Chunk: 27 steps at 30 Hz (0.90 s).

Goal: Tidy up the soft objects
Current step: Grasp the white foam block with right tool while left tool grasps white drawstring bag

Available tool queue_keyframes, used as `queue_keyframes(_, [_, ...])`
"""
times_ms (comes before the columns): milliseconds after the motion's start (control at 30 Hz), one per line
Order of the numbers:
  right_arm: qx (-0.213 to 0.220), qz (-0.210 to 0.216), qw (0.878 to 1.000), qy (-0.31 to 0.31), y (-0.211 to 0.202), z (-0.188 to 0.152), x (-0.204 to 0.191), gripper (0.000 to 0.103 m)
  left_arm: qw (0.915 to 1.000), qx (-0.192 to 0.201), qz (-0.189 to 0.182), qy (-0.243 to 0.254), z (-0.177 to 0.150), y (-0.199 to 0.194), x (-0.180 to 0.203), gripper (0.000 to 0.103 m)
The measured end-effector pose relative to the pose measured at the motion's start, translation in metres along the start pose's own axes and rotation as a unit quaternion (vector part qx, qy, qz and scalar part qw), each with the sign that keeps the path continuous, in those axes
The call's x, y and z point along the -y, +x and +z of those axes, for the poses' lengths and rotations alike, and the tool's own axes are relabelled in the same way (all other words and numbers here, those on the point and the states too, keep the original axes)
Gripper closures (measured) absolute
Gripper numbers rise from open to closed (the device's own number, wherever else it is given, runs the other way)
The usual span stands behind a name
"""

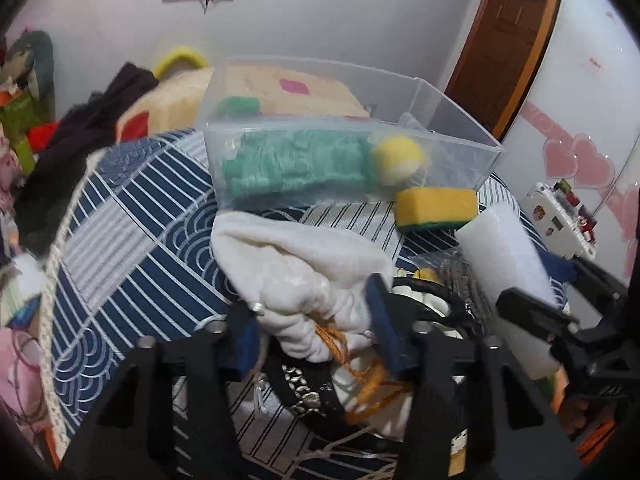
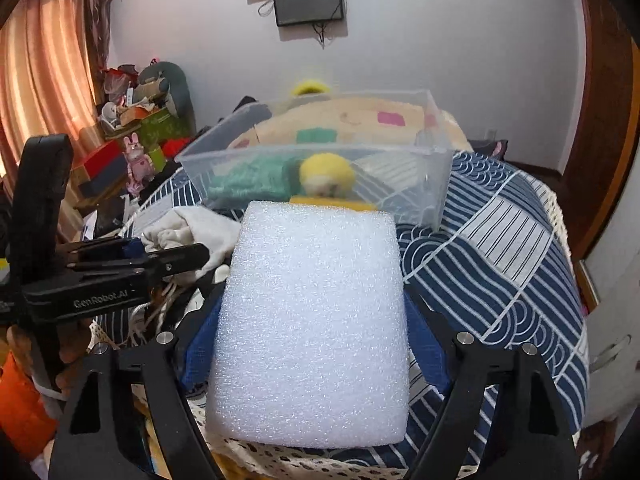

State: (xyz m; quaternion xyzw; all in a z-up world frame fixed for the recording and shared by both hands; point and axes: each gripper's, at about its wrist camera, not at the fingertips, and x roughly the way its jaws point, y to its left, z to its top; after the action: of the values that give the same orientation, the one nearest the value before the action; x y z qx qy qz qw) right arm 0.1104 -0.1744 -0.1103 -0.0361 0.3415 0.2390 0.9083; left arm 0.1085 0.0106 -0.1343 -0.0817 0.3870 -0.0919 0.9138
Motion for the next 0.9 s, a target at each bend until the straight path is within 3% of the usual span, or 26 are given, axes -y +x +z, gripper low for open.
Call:
queue_keyframes(33, [0.006,-0.002,1.0,-0.001,-0.003,0.001,0.001,0.023,1.0,0.007,0.005,0.003,-0.001,-0.004,0.001,0.072])
queue_keyframes(267, [0.035,-0.017,0.999,0.0,-0.017,0.008,0.006,0.023,0.999,0.043,0.009,0.001,0.004,-0.032,-0.002,0.079])
queue_keyframes(600, [0.08,-0.037,0.996,0.0,-0.027,0.038,0.011,0.023,0.9936,0.112,0.012,0.015,0.023,-0.078,0.003,0.079])
queue_keyframes(900, [0.122,-0.048,0.991,-0.009,-0.031,0.068,0.01,0.023,0.9866,0.161,0.018,0.021,0.052,-0.095,0.008,0.08])
